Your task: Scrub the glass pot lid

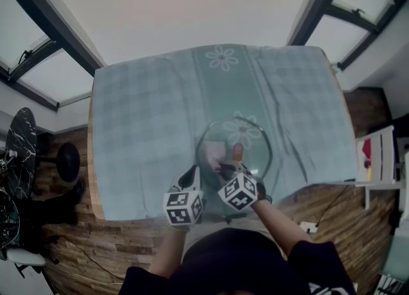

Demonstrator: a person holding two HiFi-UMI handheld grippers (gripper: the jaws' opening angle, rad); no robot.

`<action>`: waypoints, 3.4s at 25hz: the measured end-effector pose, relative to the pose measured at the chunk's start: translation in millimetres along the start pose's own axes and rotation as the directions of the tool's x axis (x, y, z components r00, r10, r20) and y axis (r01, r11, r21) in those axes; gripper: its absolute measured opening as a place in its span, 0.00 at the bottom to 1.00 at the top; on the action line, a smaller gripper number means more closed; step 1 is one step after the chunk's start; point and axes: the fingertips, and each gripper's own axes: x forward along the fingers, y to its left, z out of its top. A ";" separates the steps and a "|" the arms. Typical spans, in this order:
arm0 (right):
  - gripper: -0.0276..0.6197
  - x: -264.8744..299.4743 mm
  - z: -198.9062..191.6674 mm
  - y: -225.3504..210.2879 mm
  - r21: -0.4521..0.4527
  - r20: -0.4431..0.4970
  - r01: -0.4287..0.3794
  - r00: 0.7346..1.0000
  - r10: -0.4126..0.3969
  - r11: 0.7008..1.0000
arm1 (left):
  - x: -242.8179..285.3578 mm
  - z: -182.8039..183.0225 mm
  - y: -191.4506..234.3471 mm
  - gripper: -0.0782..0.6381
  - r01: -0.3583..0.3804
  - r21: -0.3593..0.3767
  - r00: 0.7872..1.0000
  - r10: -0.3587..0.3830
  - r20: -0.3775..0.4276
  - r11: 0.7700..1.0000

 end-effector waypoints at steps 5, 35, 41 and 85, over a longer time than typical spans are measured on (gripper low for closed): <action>0.16 -2.6 -4.4 11.3 0.018 -0.014 0.009 1.000 -0.009 1.000 | -9.3 -2.9 -1.9 0.11 0.020 0.015 1.000 -0.020 -0.007 1.000; 0.17 -19.1 -43.2 72.3 0.159 -0.056 0.006 0.998 0.003 0.987 | -27.2 -28.7 -24.3 0.11 0.140 0.087 0.989 -0.134 -0.063 0.986; 0.17 -29.1 -43.9 74.3 0.199 -0.027 0.008 1.000 -0.003 0.980 | -28.3 -33.7 -29.1 0.12 0.155 0.093 0.986 -0.149 -0.070 0.983; 0.17 -126.2 -43.5 -94.4 0.452 0.115 0.184 0.958 -0.261 0.873 | 46.1 -13.8 -77.3 0.11 0.247 0.130 0.963 -0.228 -0.144 0.960</action>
